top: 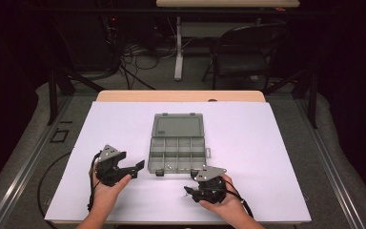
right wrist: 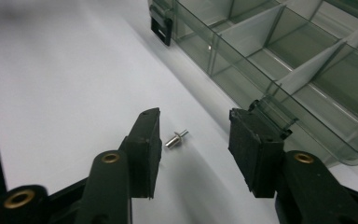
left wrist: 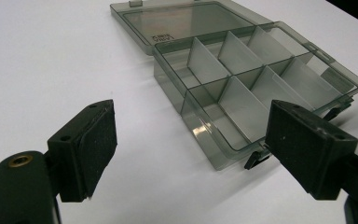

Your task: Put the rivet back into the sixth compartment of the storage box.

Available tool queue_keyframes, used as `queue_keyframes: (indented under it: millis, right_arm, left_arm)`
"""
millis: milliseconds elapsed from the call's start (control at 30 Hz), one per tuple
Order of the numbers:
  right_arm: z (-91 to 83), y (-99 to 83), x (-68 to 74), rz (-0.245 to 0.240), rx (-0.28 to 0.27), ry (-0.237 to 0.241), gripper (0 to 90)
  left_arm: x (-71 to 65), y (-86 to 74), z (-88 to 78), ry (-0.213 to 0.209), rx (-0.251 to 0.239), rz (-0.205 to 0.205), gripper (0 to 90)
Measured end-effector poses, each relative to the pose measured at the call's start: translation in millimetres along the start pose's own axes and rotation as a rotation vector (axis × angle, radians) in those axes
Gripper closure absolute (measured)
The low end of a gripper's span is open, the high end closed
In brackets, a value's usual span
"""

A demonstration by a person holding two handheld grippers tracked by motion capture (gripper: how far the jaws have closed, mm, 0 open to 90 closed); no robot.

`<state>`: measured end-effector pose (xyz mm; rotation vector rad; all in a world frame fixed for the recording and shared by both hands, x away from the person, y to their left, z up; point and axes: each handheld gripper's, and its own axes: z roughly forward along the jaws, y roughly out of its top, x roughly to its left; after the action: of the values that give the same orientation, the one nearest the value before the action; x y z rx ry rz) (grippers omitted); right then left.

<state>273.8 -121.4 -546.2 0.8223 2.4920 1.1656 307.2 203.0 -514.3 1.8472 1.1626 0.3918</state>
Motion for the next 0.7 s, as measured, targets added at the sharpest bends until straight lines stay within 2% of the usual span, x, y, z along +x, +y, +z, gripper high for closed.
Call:
queue_keyframes:
  millis: [67,133,233,333,467,700]
  right_arm:
    - [1.9,-0.9,0.1,0.007,0.008,-0.021,58.6]
    - [3.4,-1.3,-0.1,0.025,0.006,-0.015,62.8]
    - [6.3,-1.0,0.4,-0.006,0.012,-0.018,67.0]
    - [9.9,-1.2,0.4,0.013,0.012,-0.002,70.6]
    - [12.9,-1.1,1.0,0.020,0.033,0.012,71.4]
    - [17.6,-0.9,3.6,0.023,0.028,0.022,72.2]
  left_arm:
    - [-0.2,-0.3,0.2,0.002,0.001,0.002,16.6]
    - [-0.7,-0.6,0.5,-0.001,0.001,0.002,16.6]
    - [-1.3,-0.6,1.3,-0.001,0.000,0.002,16.7]
    - [-1.1,-0.6,1.6,-0.005,0.004,0.008,16.9]
    - [-1.2,-0.3,1.4,-0.003,0.002,0.008,16.9]
    - [-1.9,-0.5,3.5,-0.008,0.007,0.014,16.9]
